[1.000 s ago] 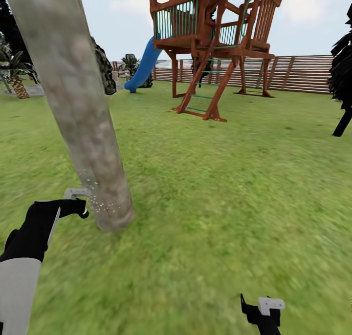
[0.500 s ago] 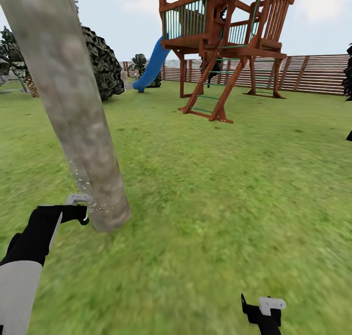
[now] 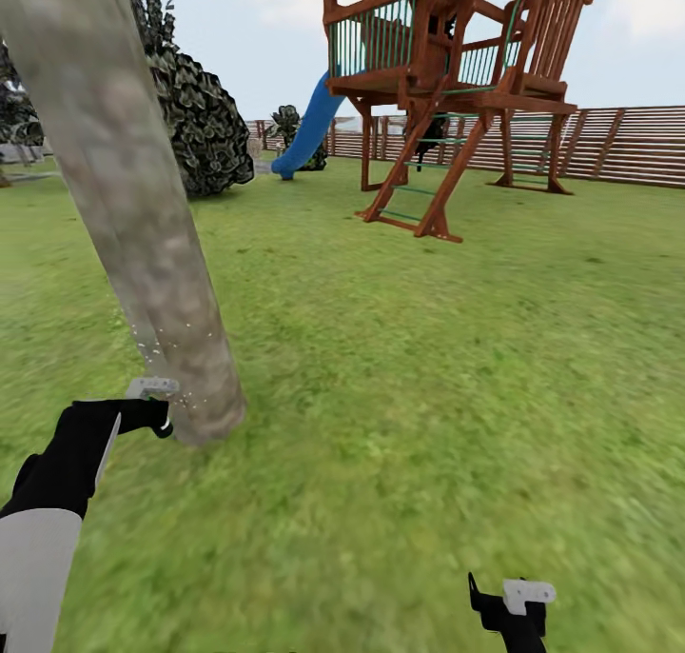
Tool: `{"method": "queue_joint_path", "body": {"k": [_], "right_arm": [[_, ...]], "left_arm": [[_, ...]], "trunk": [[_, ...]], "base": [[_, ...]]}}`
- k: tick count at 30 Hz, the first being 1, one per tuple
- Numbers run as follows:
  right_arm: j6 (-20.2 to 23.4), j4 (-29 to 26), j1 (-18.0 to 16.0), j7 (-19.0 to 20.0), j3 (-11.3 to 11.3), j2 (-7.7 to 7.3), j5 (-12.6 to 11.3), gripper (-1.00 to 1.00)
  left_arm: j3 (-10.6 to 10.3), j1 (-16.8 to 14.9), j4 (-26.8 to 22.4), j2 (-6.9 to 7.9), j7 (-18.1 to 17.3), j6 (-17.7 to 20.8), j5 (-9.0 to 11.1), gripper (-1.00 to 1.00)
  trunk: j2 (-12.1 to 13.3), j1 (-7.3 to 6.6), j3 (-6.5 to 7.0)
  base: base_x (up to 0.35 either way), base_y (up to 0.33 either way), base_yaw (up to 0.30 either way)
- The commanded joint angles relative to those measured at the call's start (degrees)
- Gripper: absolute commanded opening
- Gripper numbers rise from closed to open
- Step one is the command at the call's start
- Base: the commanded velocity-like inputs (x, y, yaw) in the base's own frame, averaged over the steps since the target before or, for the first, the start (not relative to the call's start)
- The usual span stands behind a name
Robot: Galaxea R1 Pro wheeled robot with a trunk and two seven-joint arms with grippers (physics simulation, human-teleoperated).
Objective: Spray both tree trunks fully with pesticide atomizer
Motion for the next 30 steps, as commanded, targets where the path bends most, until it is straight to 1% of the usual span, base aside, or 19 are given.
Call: {"method": "queue_joint_path", "body": {"k": [1,4,16,23,25,26,28,30], "right_arm": [[0.00,0.00,0.00,0.00,0.00,0.00,0.00,1.00],[0.00,0.00,-0.02,0.00,0.00,0.00,0.00,1.00],[0.00,0.00,0.02,0.00,0.00,-0.09,0.00,1.00],[0.00,0.00,0.02,0.00,0.00,0.09,0.00,1.00],[0.00,0.00,-0.01,0.00,0.00,0.09,0.00,1.00],[0.00,0.00,-0.02,0.00,0.00,0.09,0.00,1.00],[0.00,0.00,-0.01,0.00,0.00,0.09,0.00,1.00],[0.00,0.00,-0.01,0.00,0.00,0.09,0.00,1.00]], "left_arm": [[0.03,-0.01,0.00,0.05,0.02,0.00,-0.03,-1.00],[-0.03,-0.02,-0.08,0.01,0.05,0.00,0.02,-1.00],[0.04,-0.01,-0.09,0.06,0.25,0.00,-0.14,-1.00],[0.29,-0.01,-0.03,0.07,0.33,0.00,-0.14,-1.00],[0.98,0.10,0.70,0.55,0.33,-0.04,-0.13,-1.00],[1.75,0.25,0.82,0.77,0.33,-0.10,-0.14,-1.00],[3.01,0.59,0.87,0.92,0.36,-0.22,-0.14,-1.00],[3.54,1.36,0.87,0.90,0.37,-0.37,-0.14,-1.00]], "trunk": [[0.00,0.00,0.00],[0.00,0.00,0.00],[0.00,0.00,0.00],[0.00,0.00,0.00],[0.00,0.00,0.00],[0.00,0.00,0.00],[0.00,0.00,0.00],[0.00,0.00,0.00]], "base": [[0.069,-0.274,0.276],[0.124,-0.269,0.201],[0.187,-0.236,0.007],[0.167,-0.234,0.235],[0.048,-0.181,0.278],[0.011,-0.061,0.278],[0.003,-0.017,0.278],[0.001,-0.004,0.278]]}}
